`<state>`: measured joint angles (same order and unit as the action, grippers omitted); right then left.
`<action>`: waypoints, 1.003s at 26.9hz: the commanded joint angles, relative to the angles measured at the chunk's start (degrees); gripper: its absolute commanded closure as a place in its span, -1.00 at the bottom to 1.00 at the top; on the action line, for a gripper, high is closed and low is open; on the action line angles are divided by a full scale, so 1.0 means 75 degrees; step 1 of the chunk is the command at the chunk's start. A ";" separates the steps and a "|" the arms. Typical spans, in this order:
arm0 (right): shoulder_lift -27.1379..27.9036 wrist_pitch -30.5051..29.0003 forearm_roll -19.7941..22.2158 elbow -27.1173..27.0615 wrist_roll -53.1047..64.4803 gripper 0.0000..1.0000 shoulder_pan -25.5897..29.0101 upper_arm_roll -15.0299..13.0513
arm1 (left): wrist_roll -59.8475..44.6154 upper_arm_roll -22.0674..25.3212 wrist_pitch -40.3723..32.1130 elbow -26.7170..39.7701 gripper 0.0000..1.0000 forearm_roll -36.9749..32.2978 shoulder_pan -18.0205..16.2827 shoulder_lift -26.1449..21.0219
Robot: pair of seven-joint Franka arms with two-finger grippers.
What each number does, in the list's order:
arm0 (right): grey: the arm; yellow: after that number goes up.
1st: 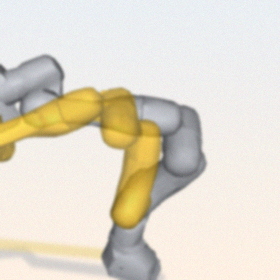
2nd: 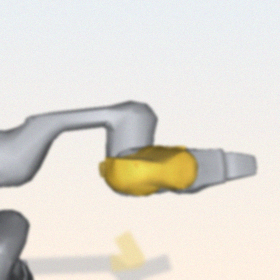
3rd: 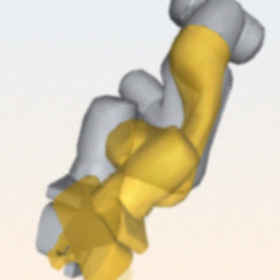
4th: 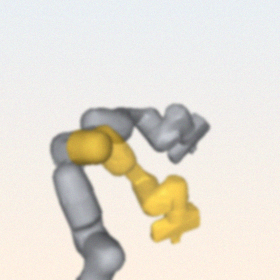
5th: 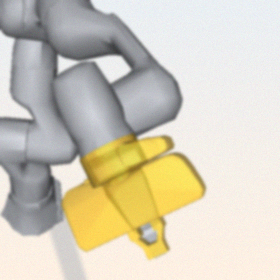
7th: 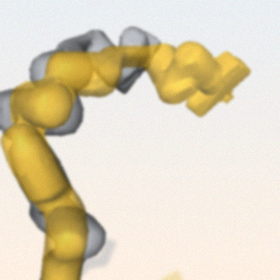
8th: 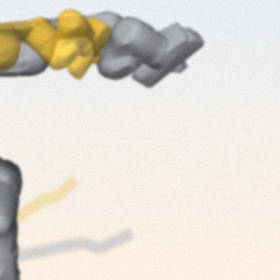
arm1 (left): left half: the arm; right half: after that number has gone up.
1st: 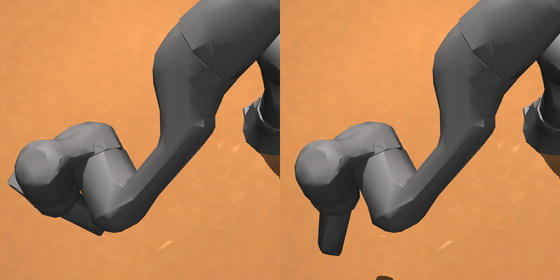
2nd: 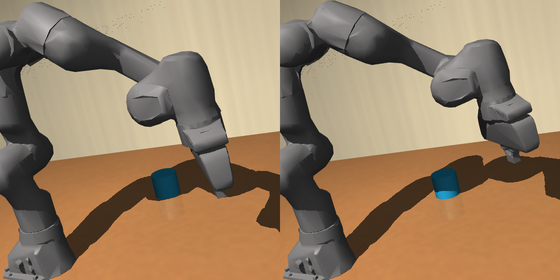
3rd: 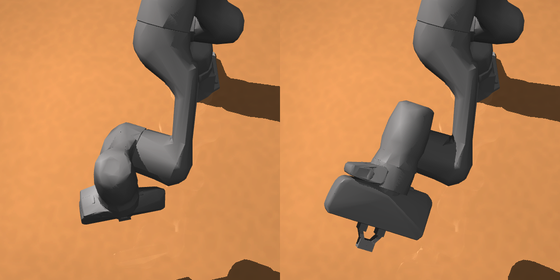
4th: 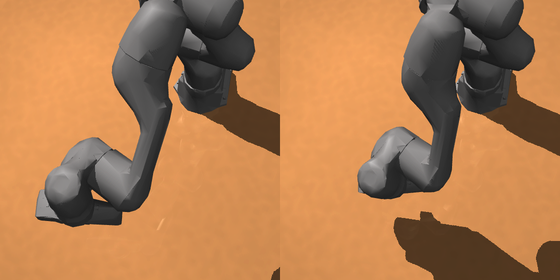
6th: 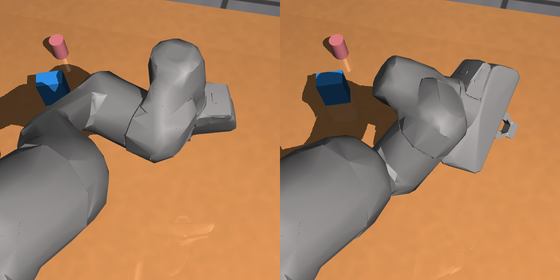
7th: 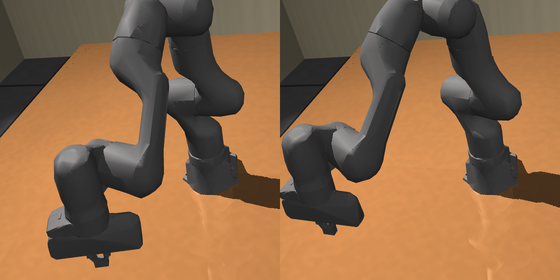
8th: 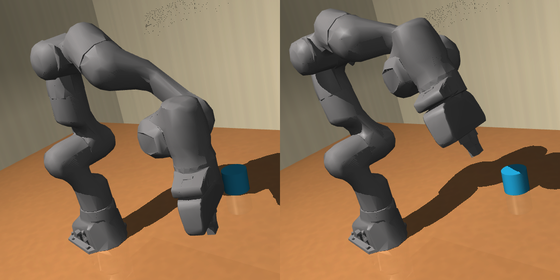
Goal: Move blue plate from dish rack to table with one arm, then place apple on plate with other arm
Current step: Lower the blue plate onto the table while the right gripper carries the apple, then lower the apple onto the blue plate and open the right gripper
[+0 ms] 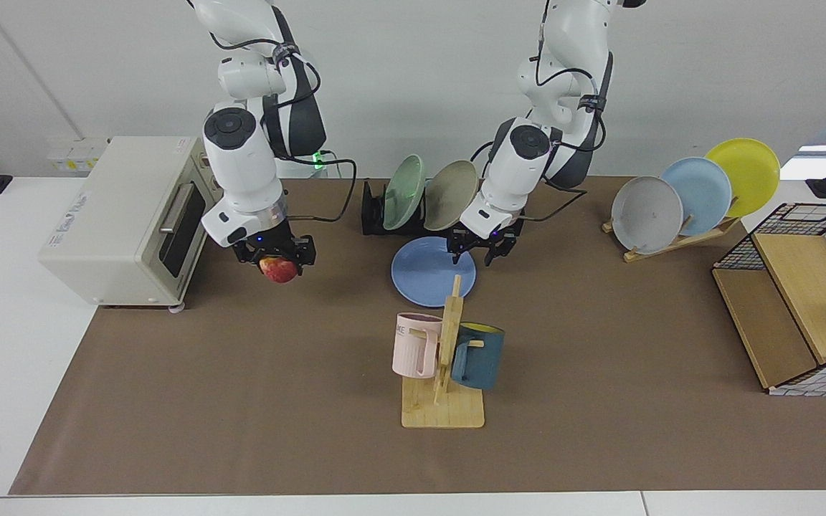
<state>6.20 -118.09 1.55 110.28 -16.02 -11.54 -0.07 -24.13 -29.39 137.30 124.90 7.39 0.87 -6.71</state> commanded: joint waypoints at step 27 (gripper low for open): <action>0.1609 -0.1434 0.0075 -0.0443 -0.5667 0.72 -0.3242 -0.0014 | 0.0065 0.0121 -0.3904 -0.1699 -0.84 -0.1536 -0.1206 0.0953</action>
<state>13.96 -125.63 1.54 109.03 -51.80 -33.27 0.20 -24.25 -28.28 111.19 113.52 -3.25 -6.22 -0.59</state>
